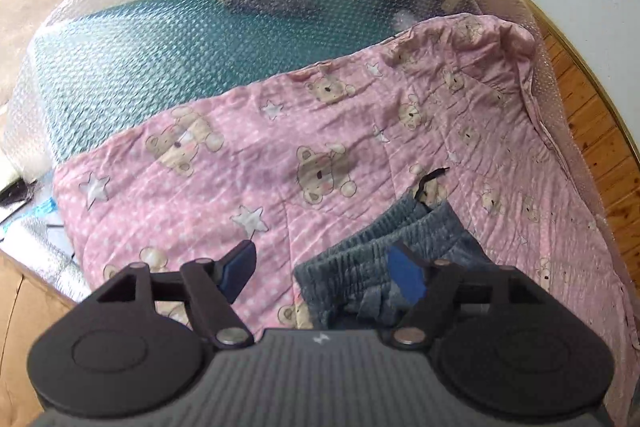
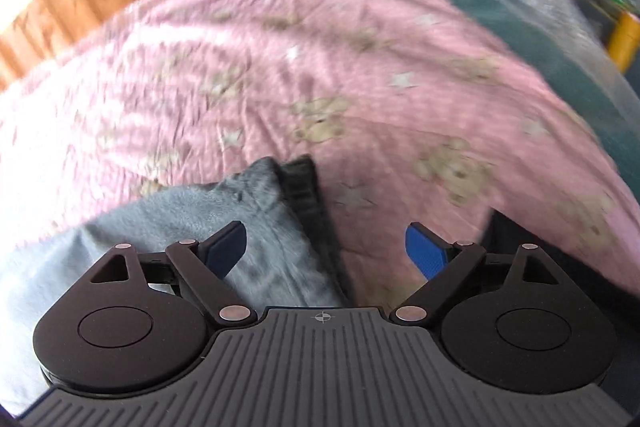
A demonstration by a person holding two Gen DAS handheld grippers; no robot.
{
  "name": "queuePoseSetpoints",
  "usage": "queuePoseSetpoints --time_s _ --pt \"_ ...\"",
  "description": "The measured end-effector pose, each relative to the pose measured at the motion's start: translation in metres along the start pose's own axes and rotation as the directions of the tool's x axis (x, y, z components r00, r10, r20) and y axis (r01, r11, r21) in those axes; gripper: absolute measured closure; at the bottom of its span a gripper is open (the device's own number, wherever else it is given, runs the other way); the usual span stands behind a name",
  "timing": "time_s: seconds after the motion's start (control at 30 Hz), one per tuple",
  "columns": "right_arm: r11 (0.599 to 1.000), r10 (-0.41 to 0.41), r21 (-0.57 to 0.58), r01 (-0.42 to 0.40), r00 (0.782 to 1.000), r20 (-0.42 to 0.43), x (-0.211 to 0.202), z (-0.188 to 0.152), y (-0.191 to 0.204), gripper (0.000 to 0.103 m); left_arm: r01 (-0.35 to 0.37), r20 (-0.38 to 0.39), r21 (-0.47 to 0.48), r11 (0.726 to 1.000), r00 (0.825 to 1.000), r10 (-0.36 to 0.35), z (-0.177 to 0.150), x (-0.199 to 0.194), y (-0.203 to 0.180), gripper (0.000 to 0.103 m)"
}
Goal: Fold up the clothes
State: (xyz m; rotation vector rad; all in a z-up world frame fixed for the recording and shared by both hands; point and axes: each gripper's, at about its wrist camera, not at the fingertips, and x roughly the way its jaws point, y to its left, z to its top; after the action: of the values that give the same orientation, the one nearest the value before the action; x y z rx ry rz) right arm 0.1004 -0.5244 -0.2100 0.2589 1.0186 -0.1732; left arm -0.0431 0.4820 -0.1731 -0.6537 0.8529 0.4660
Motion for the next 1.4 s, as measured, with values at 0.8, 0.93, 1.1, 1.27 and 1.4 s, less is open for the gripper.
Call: queuePoseSetpoints --time_s 0.8,0.93,1.1,1.27,1.4 --pt "0.993 0.109 -0.048 -0.111 0.993 -0.047 0.009 0.023 0.034 0.090 0.064 -0.056 0.192 0.979 0.997 -0.054 -0.002 0.051 -0.077 0.086" --pt "0.986 0.159 -0.047 -0.158 0.987 0.028 -0.027 0.039 0.043 0.090 0.094 0.063 0.162 0.982 0.992 -0.105 0.031 0.011 -0.090 0.087" --pt "0.974 0.222 -0.069 -0.216 0.970 0.099 -0.064 0.069 0.063 0.091 0.085 0.147 0.232 0.969 0.982 -0.121 0.090 -0.020 -0.123 0.087" --pt "0.968 0.249 -0.049 -0.245 0.962 0.115 -0.063 0.103 0.087 0.091 0.020 0.133 0.294 0.956 0.989 -0.062 0.150 0.002 -0.150 0.086" --pt "0.983 0.186 -0.003 -0.186 0.982 0.027 -0.006 0.111 0.099 0.091 -0.011 0.028 0.331 0.944 1.000 0.002 0.164 0.073 -0.156 0.084"
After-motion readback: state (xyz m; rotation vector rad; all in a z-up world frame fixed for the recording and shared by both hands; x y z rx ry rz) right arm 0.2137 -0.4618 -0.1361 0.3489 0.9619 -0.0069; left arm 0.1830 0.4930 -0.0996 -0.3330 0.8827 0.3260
